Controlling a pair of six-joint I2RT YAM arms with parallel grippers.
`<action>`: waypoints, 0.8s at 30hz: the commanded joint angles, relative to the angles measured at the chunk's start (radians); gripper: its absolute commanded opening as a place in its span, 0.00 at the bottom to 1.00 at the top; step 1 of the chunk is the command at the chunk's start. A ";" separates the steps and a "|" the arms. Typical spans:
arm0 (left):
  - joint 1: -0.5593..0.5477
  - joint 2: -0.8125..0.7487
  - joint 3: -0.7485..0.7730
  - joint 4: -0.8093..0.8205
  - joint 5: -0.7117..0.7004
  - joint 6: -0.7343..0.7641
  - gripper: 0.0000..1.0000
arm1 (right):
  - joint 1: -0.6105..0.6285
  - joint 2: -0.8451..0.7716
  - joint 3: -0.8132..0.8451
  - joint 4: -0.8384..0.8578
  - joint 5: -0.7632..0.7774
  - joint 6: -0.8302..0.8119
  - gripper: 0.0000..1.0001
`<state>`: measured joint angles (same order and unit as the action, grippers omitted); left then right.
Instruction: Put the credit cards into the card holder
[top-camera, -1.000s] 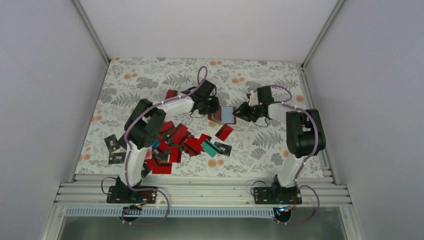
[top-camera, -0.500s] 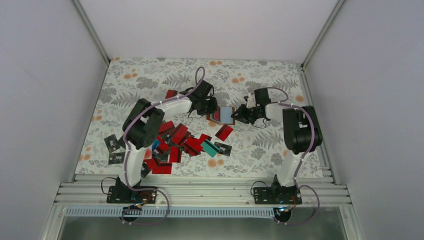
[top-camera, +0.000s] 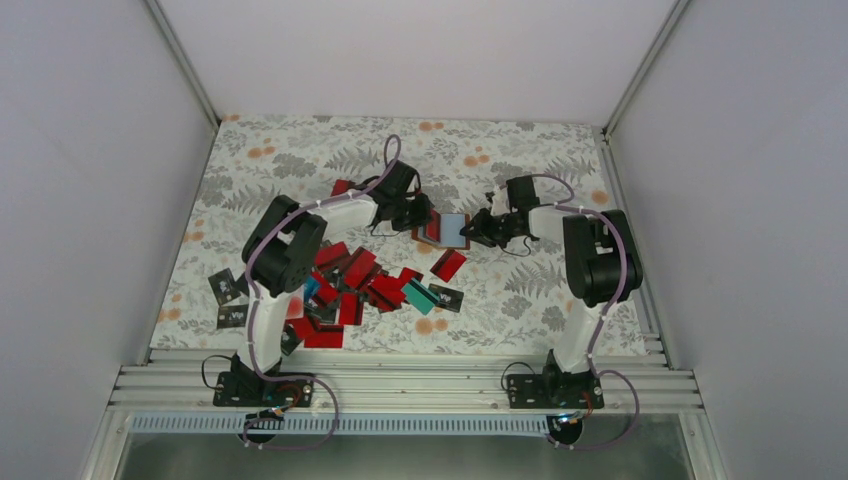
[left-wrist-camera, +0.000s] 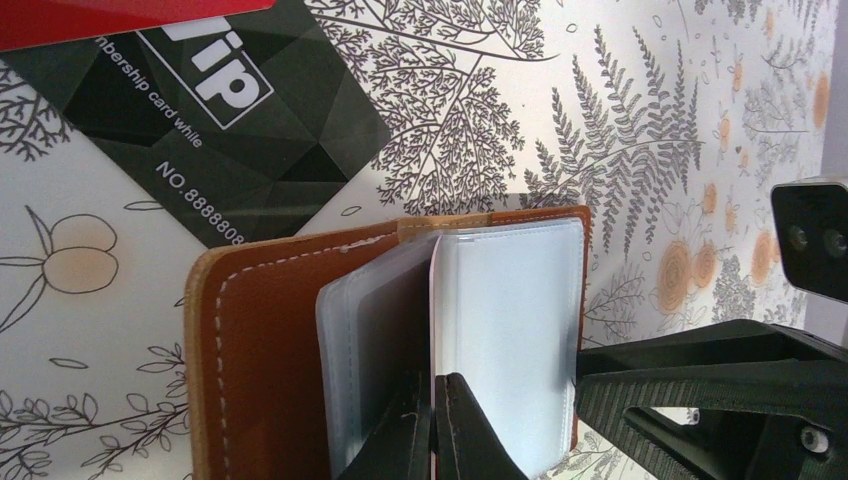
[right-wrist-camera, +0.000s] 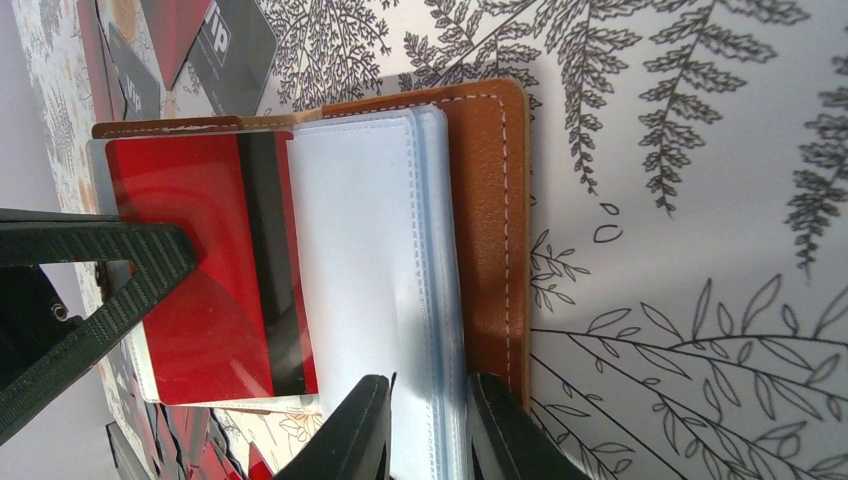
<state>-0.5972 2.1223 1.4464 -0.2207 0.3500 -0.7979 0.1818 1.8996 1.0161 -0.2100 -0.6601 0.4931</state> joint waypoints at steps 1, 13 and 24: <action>0.009 -0.019 -0.027 0.016 0.028 -0.006 0.02 | 0.011 0.031 0.020 0.012 -0.004 -0.009 0.22; 0.009 -0.039 -0.030 0.047 0.060 0.001 0.02 | 0.010 0.044 0.025 0.009 0.008 -0.003 0.22; 0.007 -0.040 -0.037 0.055 0.069 0.002 0.02 | 0.010 0.053 0.032 0.004 0.016 0.004 0.21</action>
<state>-0.5892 2.1193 1.4242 -0.1749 0.3985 -0.7975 0.1829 1.9198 1.0340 -0.2054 -0.6670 0.4969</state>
